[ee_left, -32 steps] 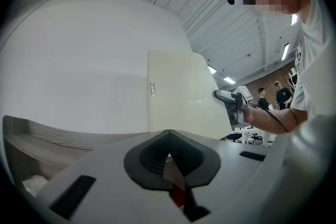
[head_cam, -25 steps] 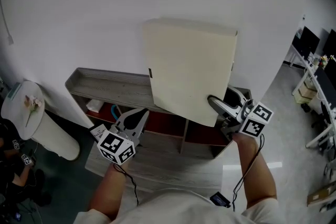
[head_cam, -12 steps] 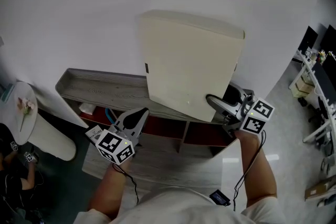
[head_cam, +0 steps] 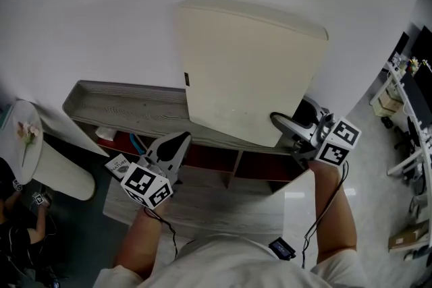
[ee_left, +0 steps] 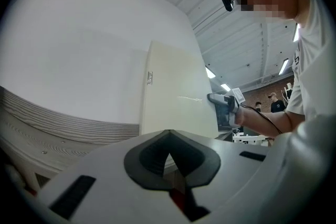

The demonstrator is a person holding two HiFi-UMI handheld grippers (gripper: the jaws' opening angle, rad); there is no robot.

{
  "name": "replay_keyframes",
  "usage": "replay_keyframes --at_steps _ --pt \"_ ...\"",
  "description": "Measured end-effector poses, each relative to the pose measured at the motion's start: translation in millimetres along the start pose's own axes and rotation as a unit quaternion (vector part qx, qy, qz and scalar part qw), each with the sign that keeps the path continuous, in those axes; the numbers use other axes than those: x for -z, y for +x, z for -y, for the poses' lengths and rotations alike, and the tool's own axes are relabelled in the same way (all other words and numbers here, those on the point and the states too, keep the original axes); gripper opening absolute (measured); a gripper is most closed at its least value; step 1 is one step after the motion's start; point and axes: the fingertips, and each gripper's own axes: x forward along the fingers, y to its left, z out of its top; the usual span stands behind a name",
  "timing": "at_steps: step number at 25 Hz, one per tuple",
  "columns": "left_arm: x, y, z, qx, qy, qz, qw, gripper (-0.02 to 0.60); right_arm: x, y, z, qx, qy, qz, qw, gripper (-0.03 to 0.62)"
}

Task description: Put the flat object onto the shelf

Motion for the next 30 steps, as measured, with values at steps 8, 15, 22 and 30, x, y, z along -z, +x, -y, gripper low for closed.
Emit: replay_keyframes --at_steps 8,15,22,30 --pt "-4 -2 8 -0.001 0.000 -0.004 1.0000 0.012 2 -2 -2 0.012 -0.003 -0.012 1.000 0.310" --pt "-8 -8 31 0.006 0.014 -0.007 0.9999 0.012 4 -20 -2 0.035 -0.010 -0.025 0.999 0.316" --pt "-13 -14 62 -0.001 0.023 -0.004 0.9997 0.012 1 -53 -19 0.045 -0.005 -0.015 0.999 0.316" --pt "-6 -16 108 -0.004 0.019 -0.011 0.9997 0.012 5 -94 -61 0.032 -0.009 -0.006 0.999 0.316"
